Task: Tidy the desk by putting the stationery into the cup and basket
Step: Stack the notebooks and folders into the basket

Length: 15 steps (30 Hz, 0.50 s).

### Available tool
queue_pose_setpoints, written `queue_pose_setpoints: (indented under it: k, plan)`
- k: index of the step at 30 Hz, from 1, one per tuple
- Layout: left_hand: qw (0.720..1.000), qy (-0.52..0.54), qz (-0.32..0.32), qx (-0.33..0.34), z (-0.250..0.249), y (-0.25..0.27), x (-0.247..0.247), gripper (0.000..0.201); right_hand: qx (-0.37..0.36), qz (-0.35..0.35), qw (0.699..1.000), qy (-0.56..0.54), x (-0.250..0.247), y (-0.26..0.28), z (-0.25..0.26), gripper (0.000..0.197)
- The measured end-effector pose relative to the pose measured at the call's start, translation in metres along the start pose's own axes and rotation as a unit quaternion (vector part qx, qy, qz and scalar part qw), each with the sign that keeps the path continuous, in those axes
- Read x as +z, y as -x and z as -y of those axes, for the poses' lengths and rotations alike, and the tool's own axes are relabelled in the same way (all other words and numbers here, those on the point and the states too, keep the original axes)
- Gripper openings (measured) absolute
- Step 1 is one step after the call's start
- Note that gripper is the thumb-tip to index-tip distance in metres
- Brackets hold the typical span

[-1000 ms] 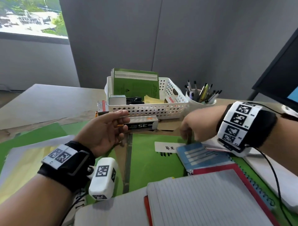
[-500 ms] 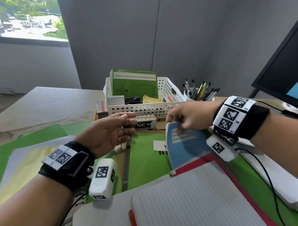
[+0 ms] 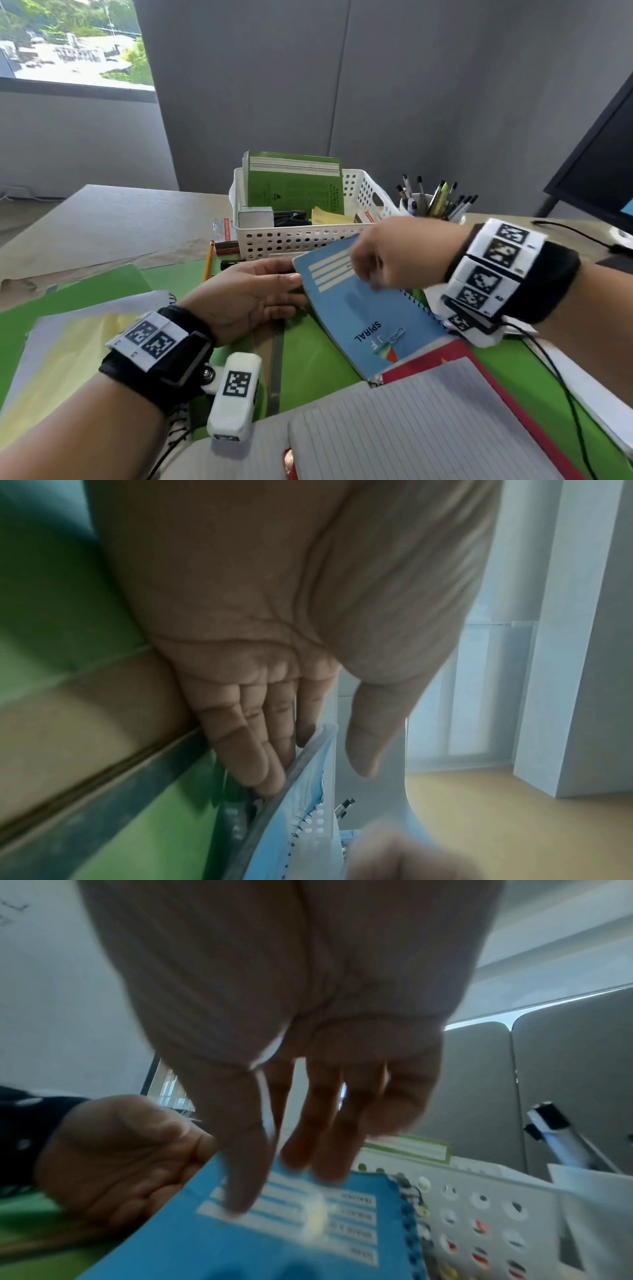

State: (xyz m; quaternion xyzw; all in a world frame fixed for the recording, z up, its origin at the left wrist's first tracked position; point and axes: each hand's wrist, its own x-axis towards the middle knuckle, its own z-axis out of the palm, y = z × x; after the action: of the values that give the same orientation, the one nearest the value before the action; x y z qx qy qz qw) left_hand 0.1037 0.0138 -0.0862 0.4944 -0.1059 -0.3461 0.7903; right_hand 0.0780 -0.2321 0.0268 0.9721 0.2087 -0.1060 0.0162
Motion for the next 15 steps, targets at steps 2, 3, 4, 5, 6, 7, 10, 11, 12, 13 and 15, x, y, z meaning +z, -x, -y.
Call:
queue_pose_setpoints:
  k: [2, 3, 4, 5, 6, 7, 10, 11, 12, 13, 15]
  plan:
    - [1.000, 0.005, -0.029, 0.001, 0.001, -0.001, 0.001, 0.052, 0.010, 0.125, 0.992, 0.025, 0.013, 0.012, -0.002, 0.014]
    - [0.999, -0.002, -0.044, 0.000, 0.001, -0.002, 0.002, 0.045, 0.004, 0.153, 0.987, 0.051, 0.021, 0.016, -0.002, 0.015]
    - [0.998, -0.015, -0.056, -0.001, 0.002, -0.002, 0.003, 0.043, -0.006, 0.162, 0.983, 0.082, 0.029, 0.019, -0.003, 0.015]
    - [0.998, -0.028, -0.061, -0.003, 0.002, -0.003, 0.003, 0.042, -0.014, 0.161, 0.981, 0.109, 0.035, 0.020, -0.003, 0.015]
    - [0.997, -0.037, -0.061, -0.005, 0.003, -0.003, 0.003, 0.041, -0.020, 0.158, 0.978, 0.133, 0.038, 0.021, -0.002, 0.015]
    - [0.997, -0.043, -0.060, -0.008, 0.002, -0.003, 0.003, 0.039, -0.031, 0.149, 0.977, 0.152, 0.040, 0.020, -0.003, 0.015]
    - [0.997, -0.051, -0.065, -0.012, 0.003, -0.003, 0.003, 0.039, -0.058, 0.134, 0.971, 0.189, 0.043, 0.015, -0.003, 0.015]
    - [0.996, -0.053, -0.067, -0.013, 0.002, -0.003, 0.003, 0.041, -0.060, 0.135, 0.970, 0.194, 0.044, 0.012, -0.002, 0.014]
    - [0.996, -0.053, -0.067, -0.013, 0.002, -0.003, 0.003, 0.041, -0.060, 0.138, 0.969, 0.197, 0.045, 0.008, -0.001, 0.013]
    - [0.996, -0.053, -0.067, -0.014, 0.002, -0.003, 0.003, 0.042, -0.056, 0.139, 0.968, 0.199, 0.044, 0.004, 0.001, 0.010]
    - [0.996, -0.050, -0.066, -0.016, 0.002, -0.003, 0.002, 0.042, -0.048, 0.115, 0.975, 0.186, 0.034, -0.005, 0.000, 0.006]
